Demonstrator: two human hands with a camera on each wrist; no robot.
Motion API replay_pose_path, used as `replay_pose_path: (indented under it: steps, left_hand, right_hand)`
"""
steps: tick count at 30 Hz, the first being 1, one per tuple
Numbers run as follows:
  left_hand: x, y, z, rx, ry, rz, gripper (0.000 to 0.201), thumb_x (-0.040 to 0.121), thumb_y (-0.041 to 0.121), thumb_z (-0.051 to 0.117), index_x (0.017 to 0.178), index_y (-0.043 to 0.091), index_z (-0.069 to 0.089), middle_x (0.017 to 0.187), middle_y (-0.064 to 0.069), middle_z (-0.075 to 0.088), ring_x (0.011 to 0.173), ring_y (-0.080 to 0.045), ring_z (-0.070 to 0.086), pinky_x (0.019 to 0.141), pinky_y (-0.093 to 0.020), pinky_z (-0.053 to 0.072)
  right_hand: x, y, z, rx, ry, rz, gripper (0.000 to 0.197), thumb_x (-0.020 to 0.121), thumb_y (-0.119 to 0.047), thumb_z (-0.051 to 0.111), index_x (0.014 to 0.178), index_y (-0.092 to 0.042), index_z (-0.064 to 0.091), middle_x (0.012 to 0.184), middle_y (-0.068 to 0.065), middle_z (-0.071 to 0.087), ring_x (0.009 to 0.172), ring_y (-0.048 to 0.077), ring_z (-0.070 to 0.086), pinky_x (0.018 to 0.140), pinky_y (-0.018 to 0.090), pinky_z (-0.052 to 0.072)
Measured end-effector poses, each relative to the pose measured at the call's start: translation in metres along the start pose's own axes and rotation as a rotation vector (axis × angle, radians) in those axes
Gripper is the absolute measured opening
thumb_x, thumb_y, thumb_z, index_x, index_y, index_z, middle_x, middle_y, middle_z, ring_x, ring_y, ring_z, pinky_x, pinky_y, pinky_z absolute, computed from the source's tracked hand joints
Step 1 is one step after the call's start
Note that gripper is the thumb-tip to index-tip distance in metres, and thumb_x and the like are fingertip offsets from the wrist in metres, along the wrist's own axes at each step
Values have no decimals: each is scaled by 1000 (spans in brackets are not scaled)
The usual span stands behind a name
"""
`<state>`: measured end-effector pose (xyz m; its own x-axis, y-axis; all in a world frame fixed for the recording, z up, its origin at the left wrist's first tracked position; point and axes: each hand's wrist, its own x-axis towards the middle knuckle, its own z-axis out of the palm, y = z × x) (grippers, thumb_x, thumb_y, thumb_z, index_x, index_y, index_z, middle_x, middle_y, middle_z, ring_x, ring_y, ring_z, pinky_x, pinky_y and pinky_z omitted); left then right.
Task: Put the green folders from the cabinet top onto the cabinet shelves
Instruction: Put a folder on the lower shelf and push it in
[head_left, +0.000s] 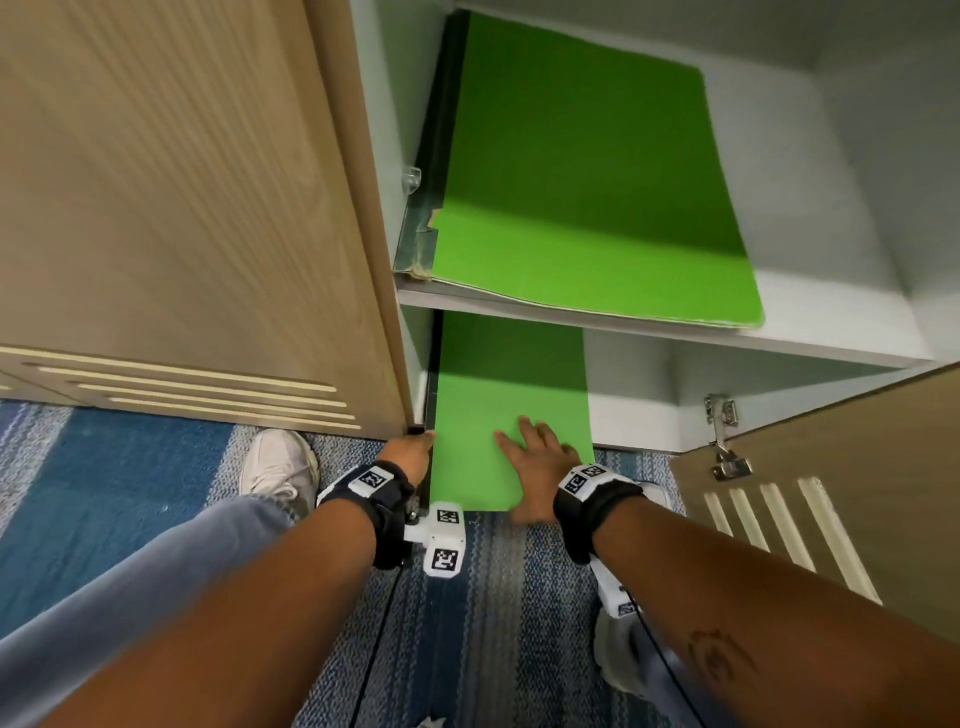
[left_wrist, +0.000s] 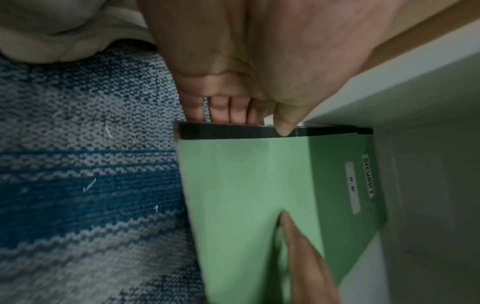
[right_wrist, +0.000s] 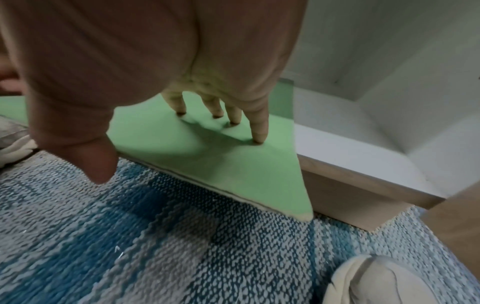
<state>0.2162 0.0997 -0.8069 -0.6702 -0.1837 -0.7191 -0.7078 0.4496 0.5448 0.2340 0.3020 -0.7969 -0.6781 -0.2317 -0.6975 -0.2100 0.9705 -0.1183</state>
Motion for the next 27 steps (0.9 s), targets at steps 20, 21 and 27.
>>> replay_pose_path:
  steps: [20,21,27]
  left_hand:
    - [0,-36,-2,-49,-36,-83,53,101,42,37,120,-3,57,129,-23,57,119,-35,54,95,-31,38]
    - [0,-37,-2,-68,-42,-90,53,101,42,37,120,-2,57,129,-23,58,119,-35,54,96,-31,38]
    - [-4,-22,-1,-132,-65,-60,50,101,41,39,120,-1,57,128,-22,58,120,-34,53,95,-30,38]
  right_hand:
    - [76,2,-56,-90,157,12,102,72,-41,77,152,-31,15,162,16,6,149,35,7,119,42,24]
    - [76,2,-57,-94,158,8,103,72,-41,78,153,-30,15,162,16,6,149,35,6,119,41,23]
    - [62,5,-62,-55,112,14,110,68,-61,74,153,-30,10,163,11,1,149,35,6,117,46,19]
